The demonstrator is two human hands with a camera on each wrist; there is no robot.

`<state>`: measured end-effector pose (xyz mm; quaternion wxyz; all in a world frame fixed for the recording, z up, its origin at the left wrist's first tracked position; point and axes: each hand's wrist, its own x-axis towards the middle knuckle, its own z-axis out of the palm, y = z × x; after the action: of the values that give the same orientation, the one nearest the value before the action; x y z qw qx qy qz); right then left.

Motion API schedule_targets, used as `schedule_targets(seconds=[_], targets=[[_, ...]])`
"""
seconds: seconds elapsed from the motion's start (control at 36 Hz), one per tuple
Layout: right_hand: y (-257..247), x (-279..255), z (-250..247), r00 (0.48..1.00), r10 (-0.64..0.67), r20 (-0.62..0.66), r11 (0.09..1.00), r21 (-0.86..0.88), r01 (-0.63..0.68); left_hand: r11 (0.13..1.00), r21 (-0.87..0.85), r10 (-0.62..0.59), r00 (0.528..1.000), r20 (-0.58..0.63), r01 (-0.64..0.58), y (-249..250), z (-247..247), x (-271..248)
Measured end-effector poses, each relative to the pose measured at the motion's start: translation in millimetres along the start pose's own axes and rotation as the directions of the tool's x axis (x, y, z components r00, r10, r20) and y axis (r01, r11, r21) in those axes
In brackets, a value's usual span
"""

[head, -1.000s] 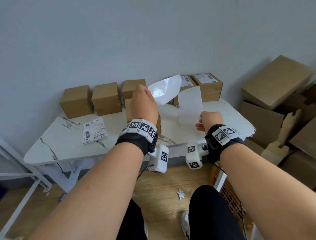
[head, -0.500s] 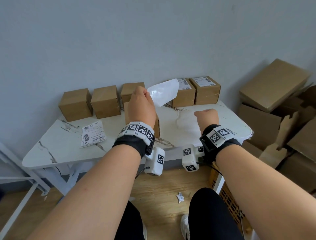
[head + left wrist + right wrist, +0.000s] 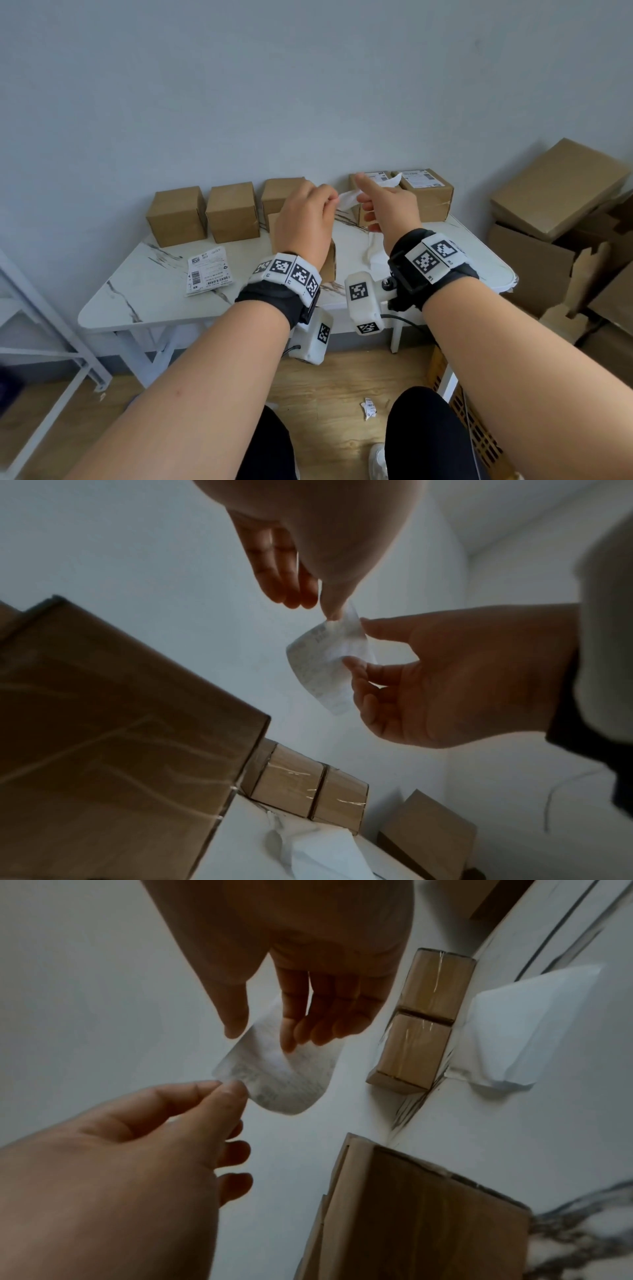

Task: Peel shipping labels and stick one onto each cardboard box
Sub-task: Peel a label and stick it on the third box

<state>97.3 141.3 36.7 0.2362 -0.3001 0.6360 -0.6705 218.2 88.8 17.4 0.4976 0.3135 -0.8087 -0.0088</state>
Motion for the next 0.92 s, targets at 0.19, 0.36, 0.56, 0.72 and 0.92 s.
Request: schedule_targets(seconds=[0.19,0.36,0.56,0.72,0.92], targets=[[-4.0,-4.9,5.1,0.999,0.007,0.049,1.000,0.026,-0.008,0.999,0.037,0.037,0.997,0.074,-0.040,-10.0,-4.3,-5.3],[2.6,-5.1,14.9,0.995,-0.040,0.092,0.998,-0.041,0.043,0.992,-0.057,-0.100,0.982,0.158,0.110,-17.5,-9.4,-3.3],[5.2,-2.6,22.9,0.992,-0.061,0.112,0.994,-0.081,0.070,0.935,-0.124,-0.320,0.941,0.114,0.333,-27.6,-17.8,1.7],[8.3,-1.4,31.7,0.986,-0.057,0.156,0.988,-0.130,0.078,0.818,-0.240,-0.480,0.850,0.217,0.523,-38.1,-20.8,5.2],[12.7,1.3,38.9,0.983,-0.049,0.177,0.982,-0.169,0.080,0.735,-0.303,-0.532,0.794,0.296,0.606,-44.5,-23.1,1.6]])
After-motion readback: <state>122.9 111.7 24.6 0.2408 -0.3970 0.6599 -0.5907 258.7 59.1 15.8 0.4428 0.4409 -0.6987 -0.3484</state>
